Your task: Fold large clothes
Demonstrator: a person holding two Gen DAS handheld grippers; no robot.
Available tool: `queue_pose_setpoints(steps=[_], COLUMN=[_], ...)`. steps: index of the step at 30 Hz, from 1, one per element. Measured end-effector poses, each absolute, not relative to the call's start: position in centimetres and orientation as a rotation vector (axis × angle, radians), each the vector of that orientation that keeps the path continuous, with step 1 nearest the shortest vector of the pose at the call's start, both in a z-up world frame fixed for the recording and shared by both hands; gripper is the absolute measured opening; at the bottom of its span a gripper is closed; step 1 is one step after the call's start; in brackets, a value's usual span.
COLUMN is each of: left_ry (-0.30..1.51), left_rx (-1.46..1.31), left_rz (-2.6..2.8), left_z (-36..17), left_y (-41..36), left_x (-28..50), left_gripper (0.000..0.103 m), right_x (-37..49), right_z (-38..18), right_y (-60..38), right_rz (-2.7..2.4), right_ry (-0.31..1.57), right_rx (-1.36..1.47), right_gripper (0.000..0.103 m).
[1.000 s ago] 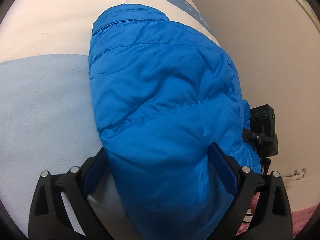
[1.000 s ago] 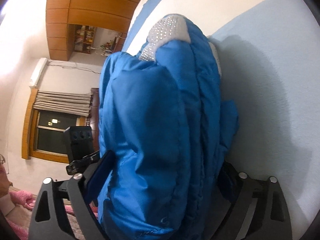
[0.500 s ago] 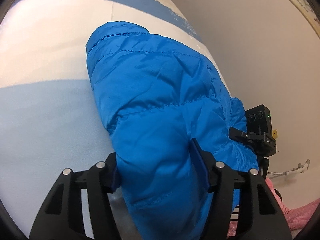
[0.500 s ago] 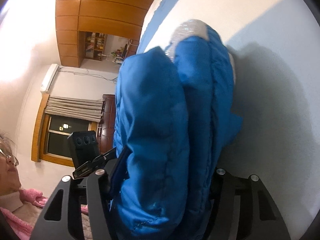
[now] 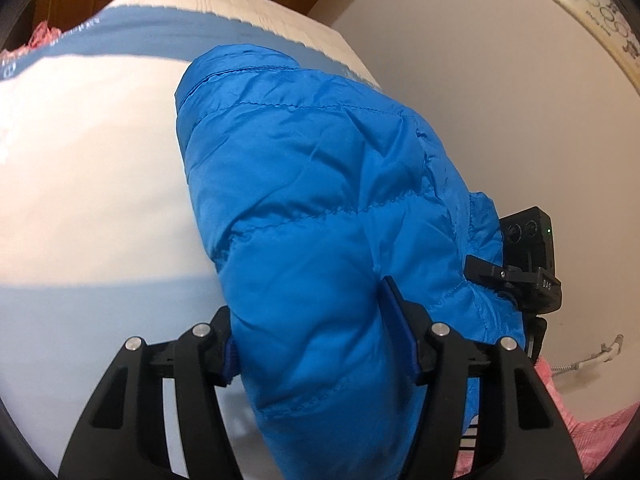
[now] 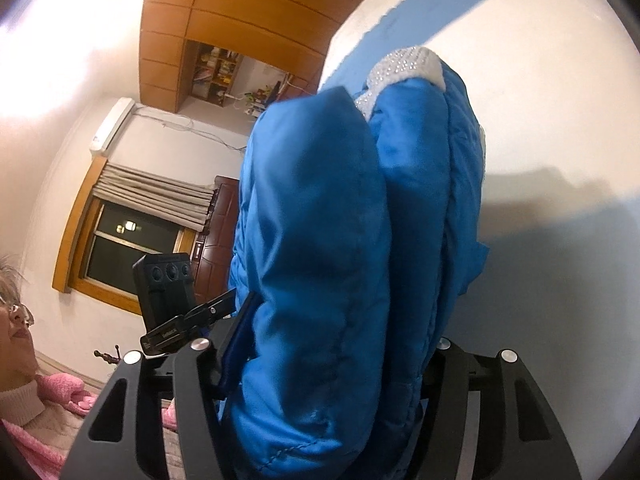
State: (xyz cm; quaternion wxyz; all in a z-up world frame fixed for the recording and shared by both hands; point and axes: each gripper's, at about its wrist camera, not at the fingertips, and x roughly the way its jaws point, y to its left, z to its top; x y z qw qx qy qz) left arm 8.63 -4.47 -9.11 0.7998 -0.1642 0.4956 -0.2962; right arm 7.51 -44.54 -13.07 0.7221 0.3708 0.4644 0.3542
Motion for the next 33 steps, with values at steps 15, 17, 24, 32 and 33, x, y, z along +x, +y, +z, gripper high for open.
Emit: queue_pose_setpoints(steps=[15,17,24,32,33], left_ry=[1.007,1.02,1.099,1.109,1.116], left_rx=[-0.36,-0.364,-0.382,-0.399,-0.402], left_rz=[-0.557,-0.546,-0.504,-0.493,-0.489], left_z=[-9.7,-10.6,-14.9,-16.5,-16.4], left_y=[-0.3,0.0,1.0,1.1,1.3], left_x=[17.8,18.5,20.8,21.8,21.6], left_gripper=[0.059,0.059,0.064,0.071,0.071], right_x=[17.0,17.3,19.6,19.8,19.7], right_z=[-13.6,-14.4,-18.8,-20.2,-20.0], right_y=[-40.3,-40.1,-39.3,-39.5,-39.5], right_rz=[0.838,0.838,0.793,0.757,0.751], right_ry=[1.039,1.052,1.153,1.183,1.188], right_rx=[0.758,0.764,0.786,0.793,0.779], right_gripper=[0.061,0.061,0.062,0.068,0.073])
